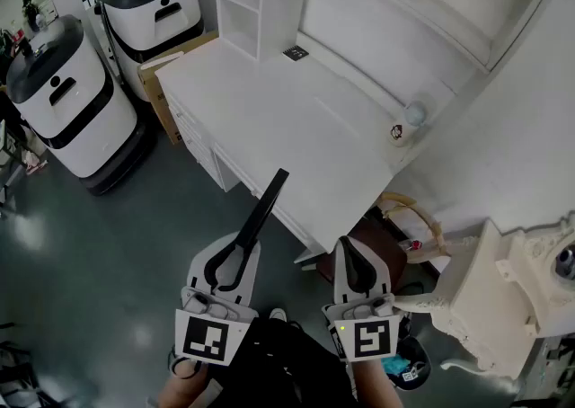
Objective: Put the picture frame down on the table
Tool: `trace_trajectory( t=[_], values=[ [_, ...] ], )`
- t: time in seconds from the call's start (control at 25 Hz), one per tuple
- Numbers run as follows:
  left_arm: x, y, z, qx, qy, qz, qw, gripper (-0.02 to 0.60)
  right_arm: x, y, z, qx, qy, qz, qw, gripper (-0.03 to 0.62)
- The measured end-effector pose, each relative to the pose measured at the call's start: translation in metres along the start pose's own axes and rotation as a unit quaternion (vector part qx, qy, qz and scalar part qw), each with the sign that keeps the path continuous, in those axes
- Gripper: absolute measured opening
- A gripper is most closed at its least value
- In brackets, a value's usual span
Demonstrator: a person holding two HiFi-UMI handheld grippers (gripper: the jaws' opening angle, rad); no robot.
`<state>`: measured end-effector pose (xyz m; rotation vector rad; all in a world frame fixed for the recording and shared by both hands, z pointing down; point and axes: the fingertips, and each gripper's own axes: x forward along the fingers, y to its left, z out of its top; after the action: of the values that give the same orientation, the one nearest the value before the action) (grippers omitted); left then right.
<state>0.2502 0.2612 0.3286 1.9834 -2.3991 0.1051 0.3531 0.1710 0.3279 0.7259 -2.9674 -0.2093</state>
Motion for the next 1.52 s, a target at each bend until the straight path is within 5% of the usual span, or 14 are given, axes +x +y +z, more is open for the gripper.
trace_trajectory(
  t=[1.52],
  values=[
    [-0.036,-0.048,0.009,0.006,-0.006,0.079,0.9968,0.066,-0.037,-0.009,0.001,0.024,-0.04,0.07,0.996,0.0]
  ],
)
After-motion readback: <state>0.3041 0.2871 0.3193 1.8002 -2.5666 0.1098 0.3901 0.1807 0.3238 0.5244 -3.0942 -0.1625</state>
